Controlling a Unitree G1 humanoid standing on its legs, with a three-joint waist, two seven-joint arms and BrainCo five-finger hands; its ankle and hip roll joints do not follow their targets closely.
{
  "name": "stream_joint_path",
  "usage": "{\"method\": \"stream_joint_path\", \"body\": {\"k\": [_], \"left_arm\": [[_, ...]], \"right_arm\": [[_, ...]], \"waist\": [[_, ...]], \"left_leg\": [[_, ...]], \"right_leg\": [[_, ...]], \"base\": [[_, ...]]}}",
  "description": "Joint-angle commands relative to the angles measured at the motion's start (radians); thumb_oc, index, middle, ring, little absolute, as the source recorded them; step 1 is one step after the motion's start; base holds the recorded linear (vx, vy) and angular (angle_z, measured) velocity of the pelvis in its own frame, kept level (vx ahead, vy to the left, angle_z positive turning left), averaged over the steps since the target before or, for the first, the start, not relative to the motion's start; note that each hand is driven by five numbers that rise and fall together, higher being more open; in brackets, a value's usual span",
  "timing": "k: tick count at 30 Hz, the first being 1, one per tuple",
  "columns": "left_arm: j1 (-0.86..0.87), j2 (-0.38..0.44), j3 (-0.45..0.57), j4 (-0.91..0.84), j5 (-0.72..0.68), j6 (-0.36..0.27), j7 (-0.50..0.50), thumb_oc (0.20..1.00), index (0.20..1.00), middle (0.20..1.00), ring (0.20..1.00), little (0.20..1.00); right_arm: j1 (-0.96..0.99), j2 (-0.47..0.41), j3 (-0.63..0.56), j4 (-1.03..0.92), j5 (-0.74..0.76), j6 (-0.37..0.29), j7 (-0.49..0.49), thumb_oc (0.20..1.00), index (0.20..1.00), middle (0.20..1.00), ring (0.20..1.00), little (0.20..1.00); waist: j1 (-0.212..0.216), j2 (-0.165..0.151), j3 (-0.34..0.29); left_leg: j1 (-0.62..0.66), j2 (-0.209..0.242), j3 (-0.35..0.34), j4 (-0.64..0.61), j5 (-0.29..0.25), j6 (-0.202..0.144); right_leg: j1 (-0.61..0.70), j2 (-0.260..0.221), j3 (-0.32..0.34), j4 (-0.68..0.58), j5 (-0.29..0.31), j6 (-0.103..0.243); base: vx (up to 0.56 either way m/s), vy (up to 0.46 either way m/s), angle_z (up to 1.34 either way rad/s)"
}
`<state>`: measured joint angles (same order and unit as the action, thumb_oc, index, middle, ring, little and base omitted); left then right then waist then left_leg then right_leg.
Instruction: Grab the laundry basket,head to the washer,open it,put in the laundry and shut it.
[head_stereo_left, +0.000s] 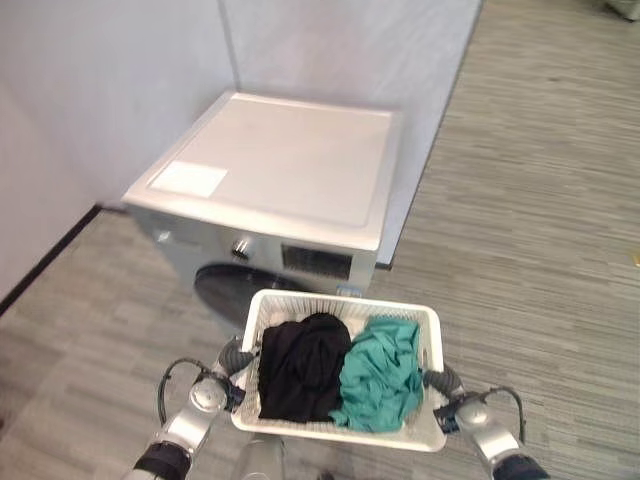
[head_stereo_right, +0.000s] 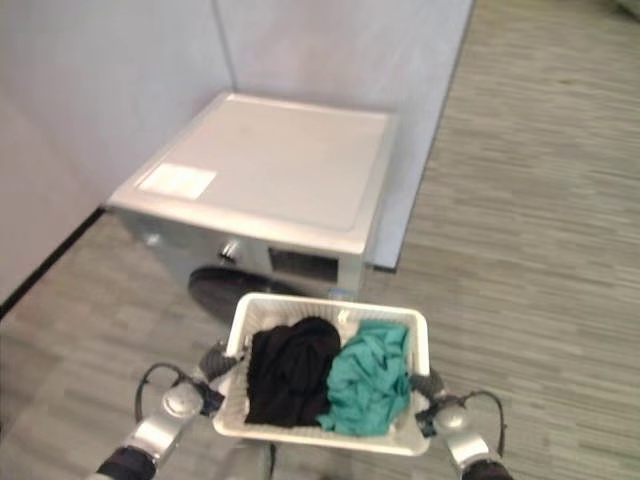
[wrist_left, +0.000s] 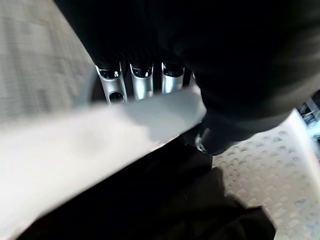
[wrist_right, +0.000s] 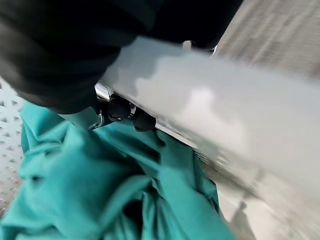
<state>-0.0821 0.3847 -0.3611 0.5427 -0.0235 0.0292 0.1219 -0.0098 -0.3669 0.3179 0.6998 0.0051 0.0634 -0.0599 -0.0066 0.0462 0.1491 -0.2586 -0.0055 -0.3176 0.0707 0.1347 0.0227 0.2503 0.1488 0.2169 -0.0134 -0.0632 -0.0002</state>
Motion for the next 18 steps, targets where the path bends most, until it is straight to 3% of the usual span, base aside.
{"method": "stream_joint_path", "body": {"k": [1, 5, 11, 18], "left_arm": [[-0.128, -0.020, -0.015, -0.030, -0.012, -0.062, 0.015, 0.200, 0.200, 0.200, 0.200, 0.200], [-0.135, -0.022, -0.037, -0.027, -0.010, -0.073, 0.010, 0.200, 0.200, 0.200, 0.200, 0.200], [-0.137, -0.002, -0.053, -0.032, -0.019, -0.090, 0.003, 0.200, 0.200, 0.200, 0.200, 0.200], [-0.130, 0.000, -0.072, -0.031, -0.018, -0.087, -0.008, 0.200, 0.200, 0.200, 0.200, 0.200]], "right_arm": [[-0.031, -0.060, -0.008, -0.069, -0.035, -0.041, 0.025, 0.200, 0.200, 0.200, 0.200, 0.200], [-0.030, -0.058, 0.000, -0.062, -0.050, -0.046, 0.035, 0.200, 0.200, 0.200, 0.200, 0.200], [-0.038, -0.047, 0.029, -0.068, -0.085, -0.053, 0.054, 0.200, 0.200, 0.200, 0.200, 0.200], [-0.023, -0.048, 0.031, -0.061, -0.111, -0.053, 0.057, 0.200, 0.200, 0.200, 0.200, 0.200]], "waist": [[-0.002, 0.047, 0.065], [-0.011, 0.055, 0.073], [-0.012, 0.028, 0.075], [-0.019, 0.007, 0.059]], "left_leg": [[0.152, 0.118, 0.055, -0.030, -0.054, -0.133], [0.181, 0.107, 0.121, -0.056, -0.082, -0.120], [0.191, 0.093, 0.198, -0.060, -0.131, -0.081], [0.223, 0.096, 0.192, -0.080, -0.136, -0.074]], "right_leg": [[-0.194, -0.134, -0.025, 0.004, 0.010, 0.034], [-0.223, -0.170, 0.009, -0.007, 0.032, 0.061], [-0.278, -0.197, 0.070, -0.016, 0.065, 0.095], [-0.261, -0.200, 0.056, -0.018, 0.054, 0.096]], "base": [[0.03, 0.180, -0.18], [-0.01, 0.243, -0.45], [-0.03, 0.104, -0.67], [0.04, 0.011, -0.15]]}}
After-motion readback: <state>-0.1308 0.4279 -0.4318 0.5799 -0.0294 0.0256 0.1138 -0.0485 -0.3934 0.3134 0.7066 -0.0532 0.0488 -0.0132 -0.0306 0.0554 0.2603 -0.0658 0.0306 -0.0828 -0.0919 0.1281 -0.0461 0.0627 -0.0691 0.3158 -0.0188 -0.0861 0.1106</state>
